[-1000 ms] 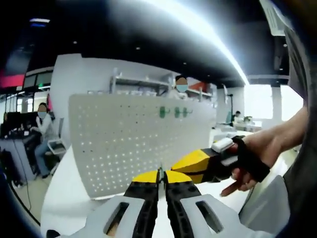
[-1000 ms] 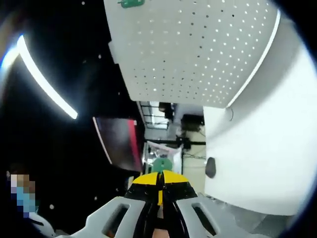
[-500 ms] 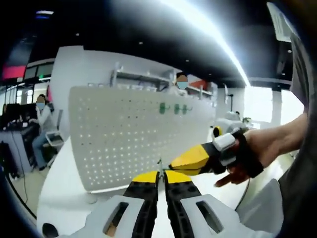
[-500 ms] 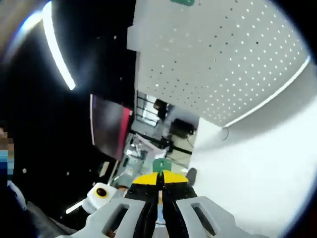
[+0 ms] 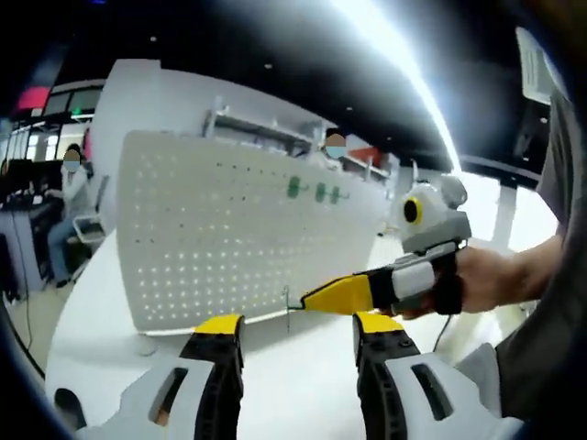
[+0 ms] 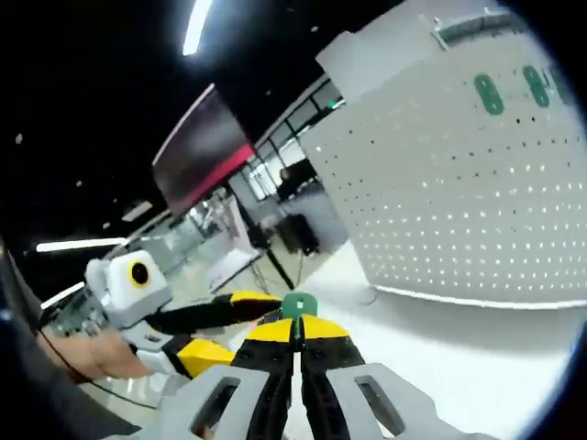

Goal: Insert the hook assembly into the mounting plate slot until the hook locks in place.

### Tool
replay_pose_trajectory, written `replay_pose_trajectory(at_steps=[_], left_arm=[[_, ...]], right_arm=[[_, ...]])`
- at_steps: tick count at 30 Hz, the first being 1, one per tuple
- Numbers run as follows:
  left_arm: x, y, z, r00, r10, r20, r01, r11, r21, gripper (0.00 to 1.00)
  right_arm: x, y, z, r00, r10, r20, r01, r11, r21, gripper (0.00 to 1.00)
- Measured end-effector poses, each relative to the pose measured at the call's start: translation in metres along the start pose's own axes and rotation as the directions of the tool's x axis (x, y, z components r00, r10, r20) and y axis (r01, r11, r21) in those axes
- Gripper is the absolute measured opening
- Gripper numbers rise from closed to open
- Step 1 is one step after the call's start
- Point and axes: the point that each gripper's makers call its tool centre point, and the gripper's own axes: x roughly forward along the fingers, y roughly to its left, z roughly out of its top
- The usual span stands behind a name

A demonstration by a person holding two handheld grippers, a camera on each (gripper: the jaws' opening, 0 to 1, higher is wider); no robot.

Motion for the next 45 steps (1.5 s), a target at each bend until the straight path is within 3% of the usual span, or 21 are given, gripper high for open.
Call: replay_pose_trajectory(at_steps=[4,7,10,14,19,33,36,45], left_arm=[[0.0,-0.008,-0.005,1.0,-0.02,-0.007,0.02,1.0,-0.012,0.65],[0.001,-0.016,-0.006,0.999,-0.039,-0.007,0.039,0.999,-0.014,0.73],[0.003,-0.023,-0.006,0.998,-0.058,-0.011,0.058,0.998,-0.016,0.8],[0.003,-0.028,-0.004,0.998,-0.065,-0.006,0.065,0.998,-0.011,0.87],[0.002,-0.03,0.003,0.998,-0.061,0.011,0.061,0.998,-0.017,0.95],[0.002,-0.034,0.016,0.998,-0.059,0.037,0.059,0.998,-0.022,1.0],[0.002,-0.033,0.016,0.998,-0.055,0.031,0.056,0.998,-0.026,1.0],[0.003,-0.035,0.018,0.998,-0.056,0.021,0.056,0.998,-0.029,1.0]], right_arm=[[-0.004,-0.005,0.001,0.999,-0.043,-0.009,0.041,0.987,-0.154,0.0],[-0.005,-0.01,0.003,0.997,-0.078,-0.016,0.072,0.962,-0.264,0.0],[-0.006,-0.011,0.003,0.996,-0.083,-0.014,0.076,0.958,-0.275,0.0],[-0.008,-0.012,0.006,0.995,-0.103,0.001,0.097,0.933,-0.347,0.0],[-0.013,-0.015,0.011,0.992,-0.12,0.046,0.129,0.924,-0.36,0.0],[-0.028,-0.044,0.042,0.962,-0.213,0.168,0.262,0.893,-0.366,0.0],[-0.033,-0.054,0.048,0.953,-0.237,0.189,0.292,0.885,-0.363,0.0],[-0.055,-0.099,0.075,0.904,-0.327,0.275,0.407,0.856,-0.32,0.0]])
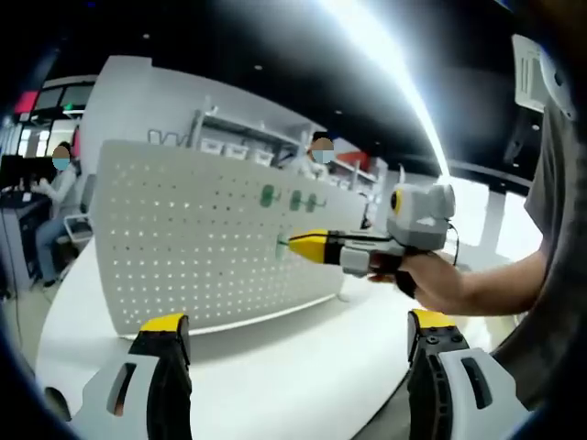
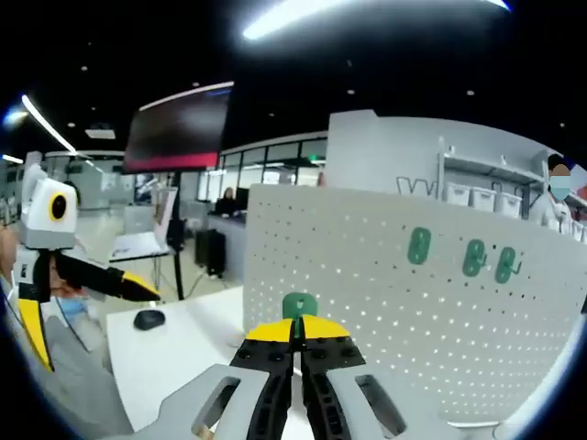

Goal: Insert the hook assembly into the mounting plate slot until the hook locks in place.

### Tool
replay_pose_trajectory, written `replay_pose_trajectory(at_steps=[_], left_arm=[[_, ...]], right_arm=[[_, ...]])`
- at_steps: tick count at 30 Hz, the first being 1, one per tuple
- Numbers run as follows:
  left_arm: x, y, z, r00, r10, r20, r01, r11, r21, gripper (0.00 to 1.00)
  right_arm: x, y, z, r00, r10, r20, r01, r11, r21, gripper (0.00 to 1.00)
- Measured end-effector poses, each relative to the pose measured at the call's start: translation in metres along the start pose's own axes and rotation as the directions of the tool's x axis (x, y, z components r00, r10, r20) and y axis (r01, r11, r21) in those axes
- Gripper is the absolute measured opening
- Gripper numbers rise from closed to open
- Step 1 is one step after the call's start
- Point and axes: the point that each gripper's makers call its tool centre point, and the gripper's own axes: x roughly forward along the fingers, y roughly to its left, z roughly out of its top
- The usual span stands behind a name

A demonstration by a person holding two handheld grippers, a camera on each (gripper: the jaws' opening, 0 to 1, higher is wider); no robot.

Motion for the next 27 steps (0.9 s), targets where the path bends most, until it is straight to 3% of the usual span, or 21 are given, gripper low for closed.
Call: replay_pose_trajectory(at_steps=[7,14,27], left_arm=[[0.001,0.002,0.005,1.0,0.007,-0.002,-0.007,1.0,0.009,0.99],[0.006,0.001,0.003,1.0,0.004,-0.013,-0.004,1.0,0.014,0.98],[0.007,0.008,0.0,0.999,0.02,-0.026,-0.02,1.0,0.018,0.96]], right_arm=[[-0.004,-0.053,0.007,0.992,-0.117,0.037,0.117,0.993,-0.003,0.0],[-0.009,-0.09,0.01,0.98,-0.192,0.057,0.194,0.981,-0.019,0.0],[-0.016,-0.14,0.008,0.952,-0.299,0.061,0.3,0.954,-0.008,0.0]])
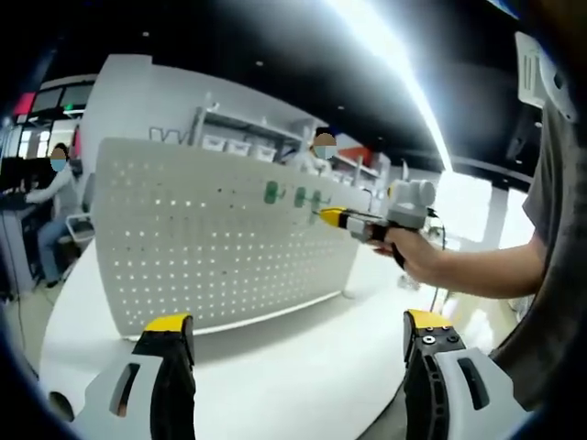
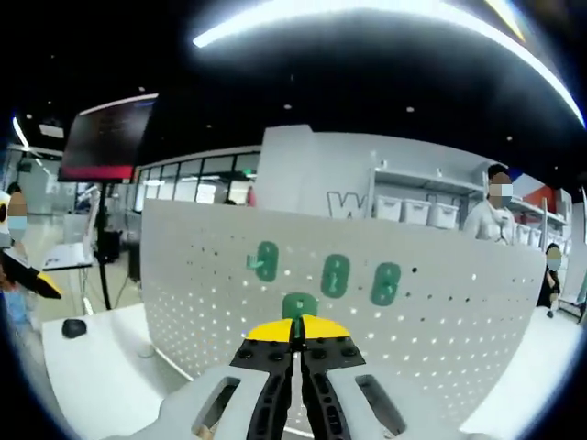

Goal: Insert the hook assembly into the mounting plate slot until the hook locks in place.

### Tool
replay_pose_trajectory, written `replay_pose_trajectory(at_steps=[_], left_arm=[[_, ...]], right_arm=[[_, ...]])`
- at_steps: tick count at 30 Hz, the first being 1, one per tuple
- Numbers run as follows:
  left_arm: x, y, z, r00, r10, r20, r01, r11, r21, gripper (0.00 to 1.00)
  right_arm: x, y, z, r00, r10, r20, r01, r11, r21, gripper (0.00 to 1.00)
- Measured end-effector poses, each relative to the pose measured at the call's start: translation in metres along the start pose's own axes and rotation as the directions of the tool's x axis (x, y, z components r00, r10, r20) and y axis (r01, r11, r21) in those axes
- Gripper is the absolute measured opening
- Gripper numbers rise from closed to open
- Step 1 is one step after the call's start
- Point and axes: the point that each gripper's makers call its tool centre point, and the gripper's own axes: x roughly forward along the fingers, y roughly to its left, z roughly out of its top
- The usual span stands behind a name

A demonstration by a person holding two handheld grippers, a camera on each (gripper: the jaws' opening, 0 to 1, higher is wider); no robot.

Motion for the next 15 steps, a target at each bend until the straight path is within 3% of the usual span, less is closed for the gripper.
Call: replay_pose_trajectory(at_steps=[15], left_arm=[[0.001,0.003,-0.003,1.0,-0.002,-0.021,0.002,1.0,0.003,0.93]], right_arm=[[-0.006,-0.043,-0.006,0.994,-0.105,-0.018,0.105,0.994,0.023,0.0]])
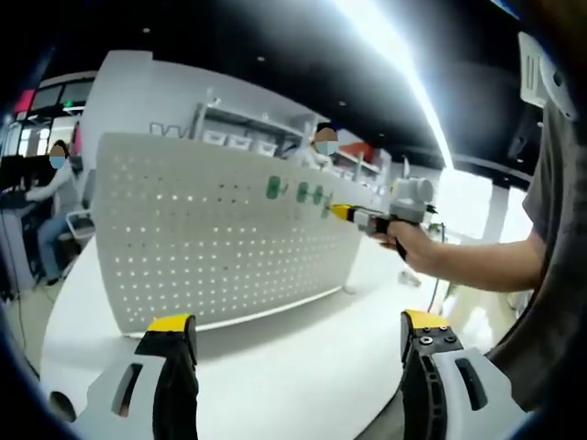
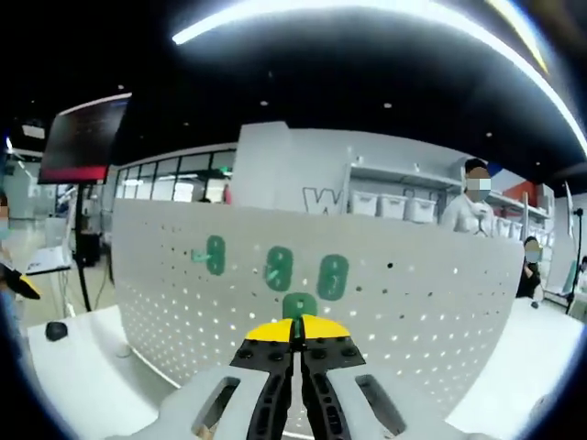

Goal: Insert the hook assembly into the mounting plate slot until the hook locks in place.

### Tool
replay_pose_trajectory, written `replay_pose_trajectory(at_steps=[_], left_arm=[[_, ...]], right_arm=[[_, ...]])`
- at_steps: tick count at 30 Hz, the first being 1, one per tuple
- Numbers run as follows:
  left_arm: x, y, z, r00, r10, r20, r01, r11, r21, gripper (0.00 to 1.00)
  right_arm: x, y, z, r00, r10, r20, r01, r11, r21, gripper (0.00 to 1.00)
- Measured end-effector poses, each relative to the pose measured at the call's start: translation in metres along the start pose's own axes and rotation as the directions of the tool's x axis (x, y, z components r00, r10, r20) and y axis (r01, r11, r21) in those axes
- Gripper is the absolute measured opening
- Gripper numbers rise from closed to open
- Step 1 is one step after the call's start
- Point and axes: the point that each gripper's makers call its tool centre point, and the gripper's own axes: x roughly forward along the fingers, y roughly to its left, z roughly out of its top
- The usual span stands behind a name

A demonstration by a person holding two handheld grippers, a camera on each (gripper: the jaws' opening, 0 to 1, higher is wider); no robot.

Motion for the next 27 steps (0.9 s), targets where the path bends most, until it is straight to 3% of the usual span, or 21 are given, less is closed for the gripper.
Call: replay_pose_trajectory(at_steps=[8,15,27], left_arm=[[0.005,-0.005,-0.003,1.0,-0.004,-0.027,0.006,0.998,0.064,0.95],[0.006,-0.006,-0.004,0.999,-0.009,-0.032,0.01,0.999,0.053,0.96],[0.004,-0.001,-0.003,1.0,0.01,-0.025,-0.009,0.999,0.041,0.96]], right_arm=[[0.003,-0.024,0.003,0.999,-0.05,0.014,0.049,0.999,0.012,0.0],[0.006,-0.037,0.001,0.997,-0.069,0.017,0.069,0.997,0.022,0.0],[0.015,-0.056,0.013,0.995,-0.097,0.036,0.098,0.995,-0.002,0.0]])
